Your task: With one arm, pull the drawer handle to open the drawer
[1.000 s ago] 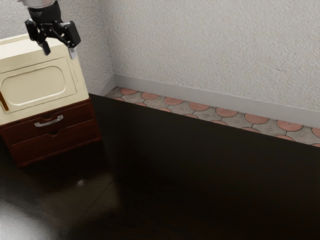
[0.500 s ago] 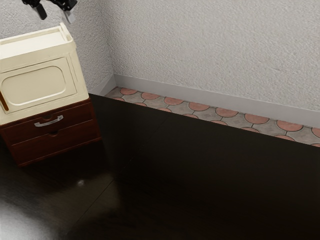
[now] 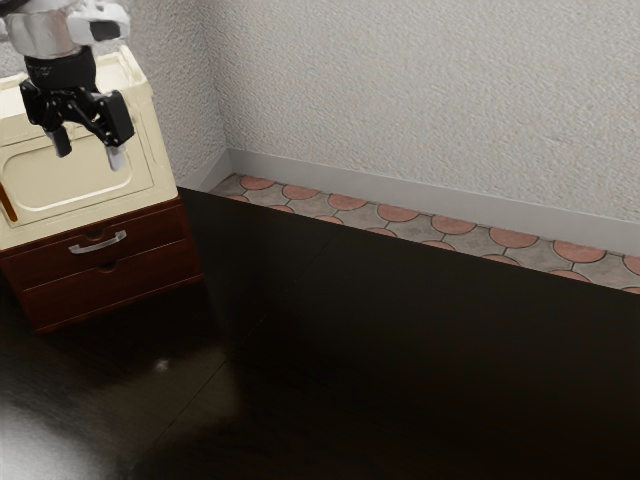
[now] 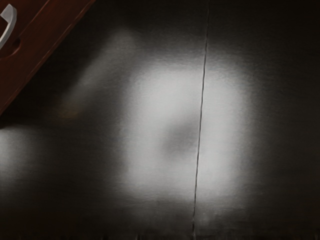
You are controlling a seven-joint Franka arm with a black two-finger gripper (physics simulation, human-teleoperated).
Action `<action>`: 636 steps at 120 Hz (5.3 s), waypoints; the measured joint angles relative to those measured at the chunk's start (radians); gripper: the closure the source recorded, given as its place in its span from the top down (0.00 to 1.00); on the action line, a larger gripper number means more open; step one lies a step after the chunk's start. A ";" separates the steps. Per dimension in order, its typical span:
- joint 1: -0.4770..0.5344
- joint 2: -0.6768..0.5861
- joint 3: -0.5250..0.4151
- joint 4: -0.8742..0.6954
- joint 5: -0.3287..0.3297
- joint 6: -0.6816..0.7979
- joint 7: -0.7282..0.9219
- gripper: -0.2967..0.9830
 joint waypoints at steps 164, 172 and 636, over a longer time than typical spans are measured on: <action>0.008 0.103 0.290 -0.586 0.225 1.005 0.713 0.77; 0.012 0.106 0.291 -0.585 0.226 1.035 0.738 0.77; 0.100 0.166 0.251 -0.629 0.211 1.108 0.871 0.15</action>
